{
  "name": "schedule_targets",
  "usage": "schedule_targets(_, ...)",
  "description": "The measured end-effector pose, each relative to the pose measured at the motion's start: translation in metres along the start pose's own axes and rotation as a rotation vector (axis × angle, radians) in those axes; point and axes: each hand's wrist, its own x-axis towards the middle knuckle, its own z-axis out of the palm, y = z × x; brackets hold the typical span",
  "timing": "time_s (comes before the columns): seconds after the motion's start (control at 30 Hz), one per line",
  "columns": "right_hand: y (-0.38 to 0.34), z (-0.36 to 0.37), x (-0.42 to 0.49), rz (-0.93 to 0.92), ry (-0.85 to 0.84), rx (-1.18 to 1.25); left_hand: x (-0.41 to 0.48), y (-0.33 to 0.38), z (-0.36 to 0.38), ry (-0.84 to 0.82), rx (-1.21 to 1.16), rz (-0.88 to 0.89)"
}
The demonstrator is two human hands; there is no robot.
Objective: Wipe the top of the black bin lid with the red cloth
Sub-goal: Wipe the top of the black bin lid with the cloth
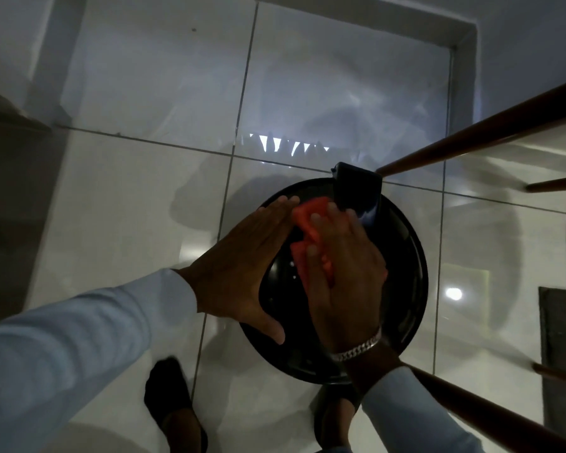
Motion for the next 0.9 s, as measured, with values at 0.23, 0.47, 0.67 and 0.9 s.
schedule_targets(0.23,0.021,-0.014,-0.04,-0.17,-0.143,-0.249,-0.007,-0.002,0.002,0.011,0.017,-0.016)
schedule_targets(0.47,-0.007,0.006,-0.025,-0.052,-0.174,-0.254,-0.005,-0.003,0.001,0.003,0.002,-0.005)
schedule_targets(0.67,0.025,-0.021,-0.035,-0.043,-0.235,-0.326,-0.006,-0.002,-0.002,-0.004,0.048,-0.016)
schedule_targets(0.9,0.001,-0.008,-0.05,-0.218,-0.247,-0.297,-0.005,-0.002,0.0,0.0,0.045,-0.008)
